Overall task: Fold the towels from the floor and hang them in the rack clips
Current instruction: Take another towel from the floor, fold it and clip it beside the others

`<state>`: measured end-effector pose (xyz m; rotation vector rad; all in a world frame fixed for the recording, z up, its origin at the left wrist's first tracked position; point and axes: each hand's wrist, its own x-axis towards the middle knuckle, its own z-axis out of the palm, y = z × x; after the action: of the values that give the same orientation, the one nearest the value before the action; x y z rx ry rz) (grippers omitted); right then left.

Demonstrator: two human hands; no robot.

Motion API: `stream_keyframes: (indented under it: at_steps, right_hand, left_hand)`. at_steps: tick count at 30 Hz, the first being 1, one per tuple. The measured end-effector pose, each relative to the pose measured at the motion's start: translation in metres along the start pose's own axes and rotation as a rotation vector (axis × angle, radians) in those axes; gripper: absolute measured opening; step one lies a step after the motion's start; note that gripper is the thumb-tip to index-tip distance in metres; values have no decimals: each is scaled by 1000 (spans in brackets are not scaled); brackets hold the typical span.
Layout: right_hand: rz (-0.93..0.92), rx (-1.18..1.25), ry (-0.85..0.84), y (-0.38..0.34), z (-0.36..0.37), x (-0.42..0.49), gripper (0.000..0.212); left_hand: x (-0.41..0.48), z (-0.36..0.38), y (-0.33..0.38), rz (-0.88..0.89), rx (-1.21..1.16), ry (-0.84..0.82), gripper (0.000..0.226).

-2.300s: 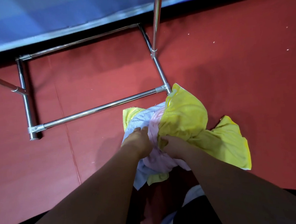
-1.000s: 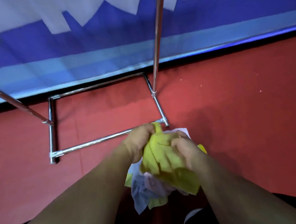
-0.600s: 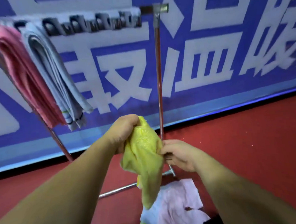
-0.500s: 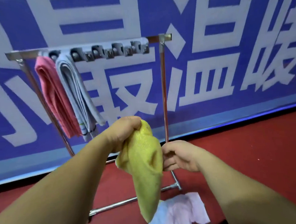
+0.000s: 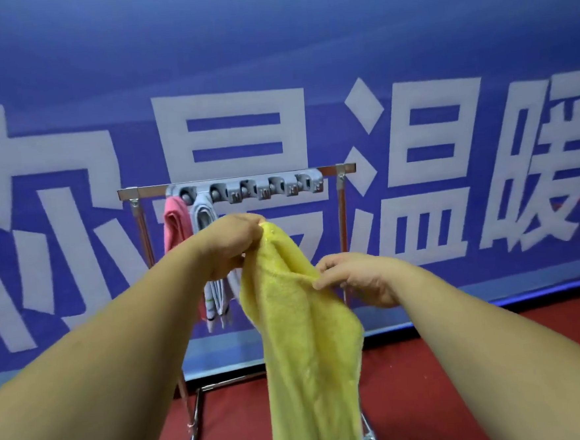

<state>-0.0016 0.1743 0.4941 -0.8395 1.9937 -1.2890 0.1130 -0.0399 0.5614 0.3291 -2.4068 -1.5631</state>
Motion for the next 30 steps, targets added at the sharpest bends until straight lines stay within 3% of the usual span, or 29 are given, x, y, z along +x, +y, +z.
stream_keyframes:
  at_steps: [4, 7, 9, 11, 13, 17, 18, 20, 22, 25, 28, 30]
  right_hand:
    - [10, 88, 60, -7, 4, 6, 31]
    - [43, 6, -35, -10, 8, 5, 62]
    - [1, -85, -97, -8, 10, 3, 43]
    - [-32, -140, -2, -10, 7, 3, 25]
    - [-54, -94, 117, -15, 1, 5, 20]
    - [6, 67, 222, -38, -1, 2, 16]
    - [4, 56, 258, -43, 1, 4, 19]
    - [-18, 49, 317, -51, 8, 9, 19]
    - [-9, 72, 343, -57, 16, 17, 17]
    - [21, 97, 342, -64, 24, 26, 21]
    - [34, 195, 334, -72, 26, 22, 29]
    - [38, 205, 290, -75, 26, 15, 28]
  left_hand:
    - [1, -8, 12, 72, -139, -136, 35]
    - [7, -7, 20, 119, -222, -169, 35]
    - [9, -5, 21, 132, -262, -151, 35]
    - [13, -8, 16, 107, -279, -76, 31]
    - [21, -14, 6, 60, -210, 42, 28]
    - [27, -30, -16, -34, 443, 157, 13]
    - [27, -32, -19, -59, 478, 143, 21]
    - [24, -29, -18, -35, 267, 63, 30]
    - [15, -20, -8, 8, 96, -137, 35]
    - [5, -1, 2, -4, 118, -415, 52]
    - [12, 11, -4, 16, 160, -356, 61]
    - [17, 15, -9, 68, 216, -209, 42]
